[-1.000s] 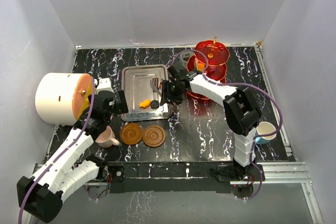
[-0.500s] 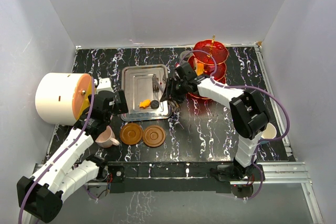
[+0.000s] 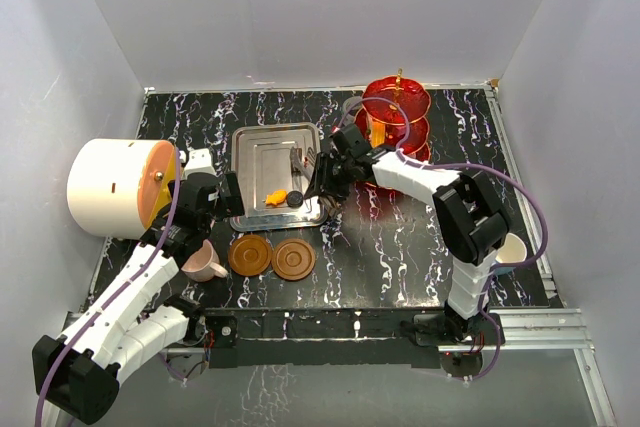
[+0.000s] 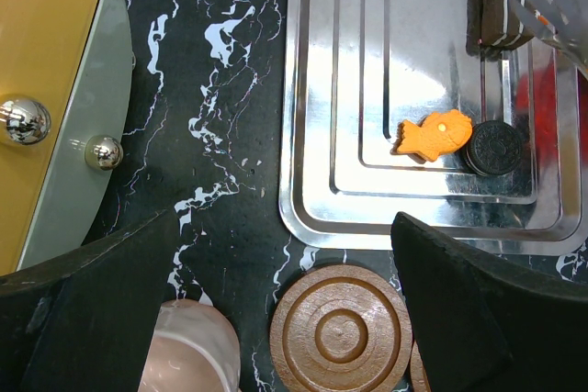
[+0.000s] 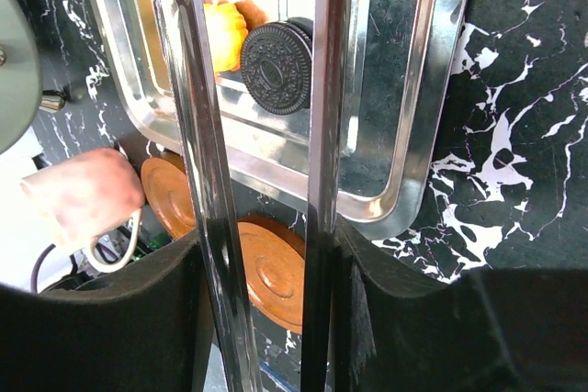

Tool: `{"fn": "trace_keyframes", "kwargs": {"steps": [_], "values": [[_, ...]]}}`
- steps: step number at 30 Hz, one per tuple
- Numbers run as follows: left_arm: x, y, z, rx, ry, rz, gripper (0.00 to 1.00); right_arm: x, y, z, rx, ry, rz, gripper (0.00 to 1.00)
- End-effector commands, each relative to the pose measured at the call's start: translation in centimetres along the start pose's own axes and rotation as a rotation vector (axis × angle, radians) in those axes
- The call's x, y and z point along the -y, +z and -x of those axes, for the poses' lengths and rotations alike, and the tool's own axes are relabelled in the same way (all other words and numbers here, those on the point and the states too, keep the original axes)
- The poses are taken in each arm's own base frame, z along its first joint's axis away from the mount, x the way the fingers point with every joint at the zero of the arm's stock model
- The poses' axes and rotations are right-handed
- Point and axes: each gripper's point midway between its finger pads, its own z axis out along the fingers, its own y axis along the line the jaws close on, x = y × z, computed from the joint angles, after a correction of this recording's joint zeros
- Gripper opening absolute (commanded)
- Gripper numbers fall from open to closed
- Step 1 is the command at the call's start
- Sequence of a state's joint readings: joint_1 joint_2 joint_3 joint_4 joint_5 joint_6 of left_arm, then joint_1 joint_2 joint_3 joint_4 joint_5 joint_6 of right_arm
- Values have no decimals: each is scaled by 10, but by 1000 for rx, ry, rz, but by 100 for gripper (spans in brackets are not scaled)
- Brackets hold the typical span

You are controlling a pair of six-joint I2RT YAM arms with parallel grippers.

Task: Serve the afternoon tea
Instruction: Pick up the desert from the tray.

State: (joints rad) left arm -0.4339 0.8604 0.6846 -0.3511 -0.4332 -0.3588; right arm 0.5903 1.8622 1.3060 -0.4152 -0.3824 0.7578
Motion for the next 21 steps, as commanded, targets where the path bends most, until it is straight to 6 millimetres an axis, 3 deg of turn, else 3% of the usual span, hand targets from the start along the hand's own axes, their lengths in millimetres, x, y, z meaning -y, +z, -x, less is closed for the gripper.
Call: {"fn": "trace_keyframes", "kwargs": {"steps": [1,9,21], "values": [[-1,-2,7,21,2,3,99,-2,7,-1,-7,6,-27,41],[0,-2,7,22,1,-1,99,6,8,-5,13,3,-92,41],[-1,-3,8,27,1,1,99,-10,14,-10,-27,-27,-60,40]]}}
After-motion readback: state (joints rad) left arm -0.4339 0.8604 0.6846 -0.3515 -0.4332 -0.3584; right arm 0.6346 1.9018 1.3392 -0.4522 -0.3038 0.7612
